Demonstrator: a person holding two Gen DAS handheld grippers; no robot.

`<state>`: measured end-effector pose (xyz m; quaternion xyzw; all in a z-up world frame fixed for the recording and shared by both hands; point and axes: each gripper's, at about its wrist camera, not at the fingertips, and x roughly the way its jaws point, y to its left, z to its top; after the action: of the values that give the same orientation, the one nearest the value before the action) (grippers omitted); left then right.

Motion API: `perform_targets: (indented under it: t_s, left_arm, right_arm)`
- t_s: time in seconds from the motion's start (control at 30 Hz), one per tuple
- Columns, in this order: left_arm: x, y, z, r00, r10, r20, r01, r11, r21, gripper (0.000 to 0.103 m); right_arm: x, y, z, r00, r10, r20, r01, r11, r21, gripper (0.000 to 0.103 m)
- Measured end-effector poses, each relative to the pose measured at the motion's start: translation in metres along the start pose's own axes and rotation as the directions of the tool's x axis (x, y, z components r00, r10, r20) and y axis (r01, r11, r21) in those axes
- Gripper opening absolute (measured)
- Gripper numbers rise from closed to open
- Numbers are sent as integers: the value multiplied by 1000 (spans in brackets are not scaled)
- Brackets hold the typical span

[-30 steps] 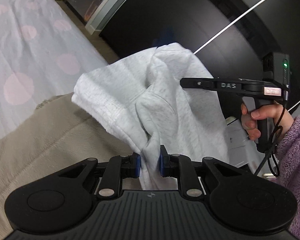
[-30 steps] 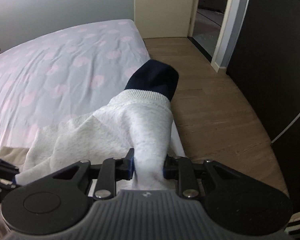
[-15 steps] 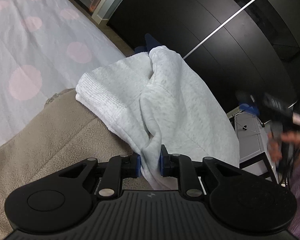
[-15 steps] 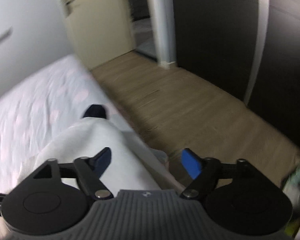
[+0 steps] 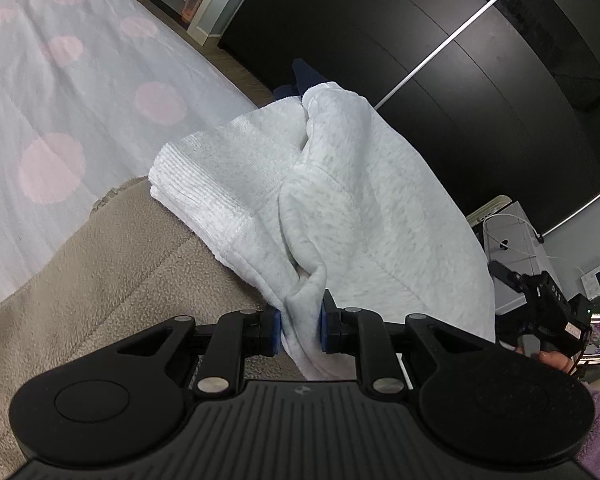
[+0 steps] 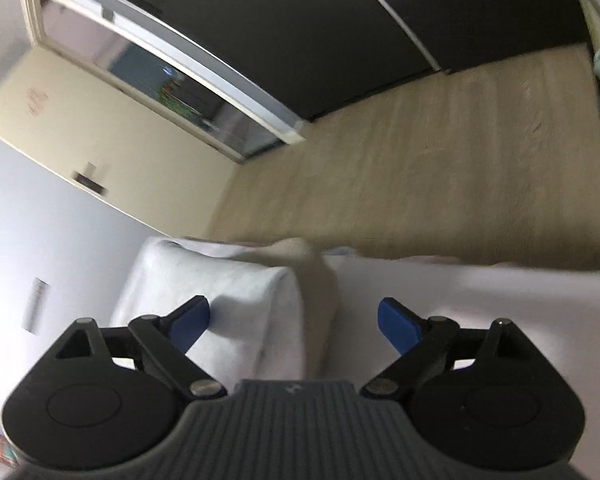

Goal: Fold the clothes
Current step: 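Lift the sweatshirt bundle with both tools and carry it toward the beige blanket, then lower the bundle onto the beige blanket and open both tools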

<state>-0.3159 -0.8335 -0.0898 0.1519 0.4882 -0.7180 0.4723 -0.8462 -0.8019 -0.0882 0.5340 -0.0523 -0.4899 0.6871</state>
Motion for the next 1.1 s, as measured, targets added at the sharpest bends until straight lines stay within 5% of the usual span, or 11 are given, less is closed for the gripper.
perform_targets:
  t_s: [0.03,0.07,0.23,0.57,0.9,0.97,1.1]
  left_arm:
    - [-1,0,0,1000,-1,0,1,1000,3,16]
    - [-2,-1,0,1000,0,2,0,1000,7,16]
    - [-8,-7,0,999,9,39,-11,998,66,15]
    - [-60,-33,31,976,-13,215,-17,990,138,14]
    - [-81,-58,46,931,-63,360,-12,979,202,14]
    - [-73,-56,38,936,-70,346,-7,977,215,14]
    - [-39,-44,14,971,-29,237,-16,982,186,14]
  right_arm:
    - [2,2,0,1000,31,4,-31,1000,-1,59]
    - [3,7,-1,999,40,7,-40,999,-16,50]
    - [4,43,-8,998,21,53,-12,987,-160,27]
    - [-13,159,4,983,143,118,-73,886,-458,19]
    - [7,168,27,960,223,166,-123,877,-465,17]
    - [8,157,28,963,204,177,-106,888,-448,17]
    - [12,117,19,985,92,148,-28,923,-384,17]
